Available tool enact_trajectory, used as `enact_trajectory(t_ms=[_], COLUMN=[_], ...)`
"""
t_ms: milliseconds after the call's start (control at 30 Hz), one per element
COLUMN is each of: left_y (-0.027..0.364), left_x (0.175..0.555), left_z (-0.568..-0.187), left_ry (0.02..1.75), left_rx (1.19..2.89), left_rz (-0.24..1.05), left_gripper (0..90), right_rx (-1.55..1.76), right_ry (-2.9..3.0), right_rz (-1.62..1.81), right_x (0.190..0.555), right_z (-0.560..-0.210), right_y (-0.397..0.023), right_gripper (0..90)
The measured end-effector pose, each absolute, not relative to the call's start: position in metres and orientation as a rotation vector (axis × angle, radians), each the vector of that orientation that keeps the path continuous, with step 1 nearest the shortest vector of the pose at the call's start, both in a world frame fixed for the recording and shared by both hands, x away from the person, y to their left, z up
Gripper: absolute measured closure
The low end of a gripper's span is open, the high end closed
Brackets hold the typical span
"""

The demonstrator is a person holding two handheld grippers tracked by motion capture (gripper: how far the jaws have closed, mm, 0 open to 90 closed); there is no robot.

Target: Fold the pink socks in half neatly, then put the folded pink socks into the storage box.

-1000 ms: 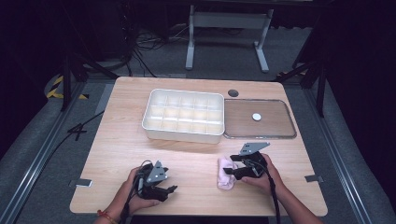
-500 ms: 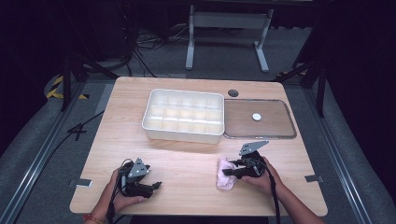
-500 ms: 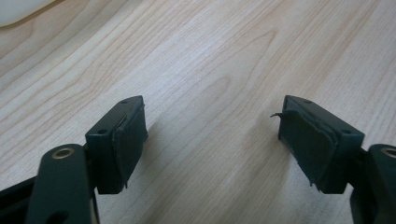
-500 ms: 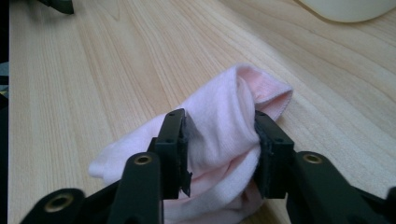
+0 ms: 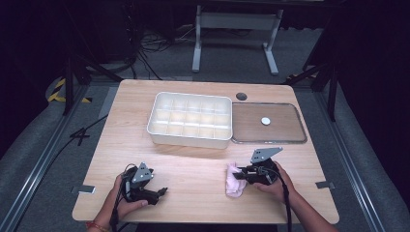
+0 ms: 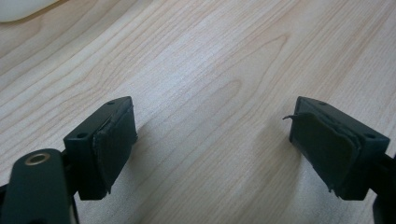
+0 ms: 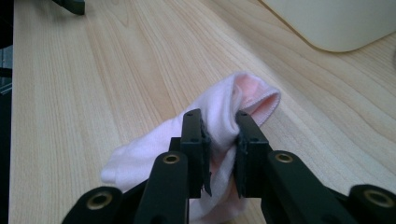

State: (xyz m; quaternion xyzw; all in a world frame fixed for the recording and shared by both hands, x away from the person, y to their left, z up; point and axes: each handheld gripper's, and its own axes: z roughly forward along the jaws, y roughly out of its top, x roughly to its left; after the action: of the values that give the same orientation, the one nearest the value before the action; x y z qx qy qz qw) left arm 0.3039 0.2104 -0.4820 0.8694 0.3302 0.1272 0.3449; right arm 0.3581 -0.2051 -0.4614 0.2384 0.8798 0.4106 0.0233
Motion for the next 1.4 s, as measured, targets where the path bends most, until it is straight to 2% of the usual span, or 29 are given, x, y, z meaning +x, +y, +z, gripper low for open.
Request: enact_trajectory(t_ms=[1400], left_y=[0.21], left_x=[0.305], left_z=[-0.482], left_ry=[0.843], left_rx=[2.26], left_rz=[0.343], left_gripper=[14.5], right_rx=[0.705], right_ry=[2.466], right_rz=[1.324], right_x=[0.355], right_z=[-0.422], right_y=[-0.232], right_gripper=[78.6])
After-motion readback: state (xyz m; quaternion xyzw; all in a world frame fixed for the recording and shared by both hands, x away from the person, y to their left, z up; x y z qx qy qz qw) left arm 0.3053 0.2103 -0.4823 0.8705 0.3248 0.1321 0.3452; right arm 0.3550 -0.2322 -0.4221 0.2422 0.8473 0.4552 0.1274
